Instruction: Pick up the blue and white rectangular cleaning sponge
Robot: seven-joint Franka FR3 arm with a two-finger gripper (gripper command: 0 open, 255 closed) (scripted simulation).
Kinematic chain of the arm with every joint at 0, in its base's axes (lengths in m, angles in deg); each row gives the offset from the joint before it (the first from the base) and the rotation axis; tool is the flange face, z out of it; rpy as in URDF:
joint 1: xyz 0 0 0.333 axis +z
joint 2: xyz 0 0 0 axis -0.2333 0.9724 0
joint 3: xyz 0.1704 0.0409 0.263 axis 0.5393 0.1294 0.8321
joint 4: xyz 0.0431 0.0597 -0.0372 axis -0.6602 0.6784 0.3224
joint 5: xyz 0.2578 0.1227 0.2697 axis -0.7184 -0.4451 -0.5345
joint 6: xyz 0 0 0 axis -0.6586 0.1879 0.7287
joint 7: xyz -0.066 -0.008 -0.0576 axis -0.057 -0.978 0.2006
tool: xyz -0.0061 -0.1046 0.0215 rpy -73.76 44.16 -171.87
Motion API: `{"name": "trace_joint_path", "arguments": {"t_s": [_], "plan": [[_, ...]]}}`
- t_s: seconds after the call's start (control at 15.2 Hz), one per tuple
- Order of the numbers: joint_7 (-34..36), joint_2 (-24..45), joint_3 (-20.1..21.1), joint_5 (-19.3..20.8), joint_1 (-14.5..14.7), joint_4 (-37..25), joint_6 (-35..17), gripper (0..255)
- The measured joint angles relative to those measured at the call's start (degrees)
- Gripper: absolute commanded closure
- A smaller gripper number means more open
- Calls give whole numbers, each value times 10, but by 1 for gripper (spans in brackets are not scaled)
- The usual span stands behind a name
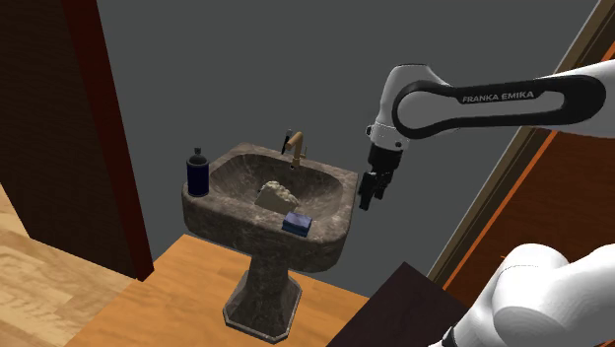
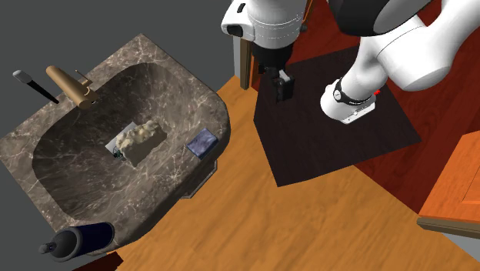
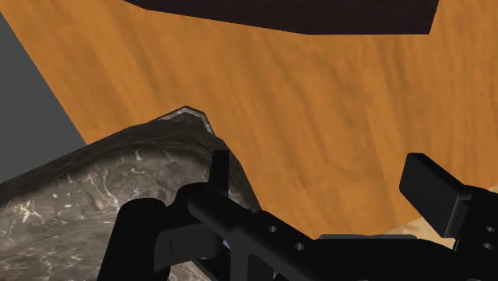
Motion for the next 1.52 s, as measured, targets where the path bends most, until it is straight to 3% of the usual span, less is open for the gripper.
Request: {"name": "trace_joint_path", "arguments": {"t_s": [0.4, 0.79, 1.52], "plan": [[-49, 113, -15, -19, 16, -8, -137, 0], [-113, 247, -26, -60, 34, -55, -254, 0], [-241, 482, -5, -168, 39, -213, -379, 0]]}}
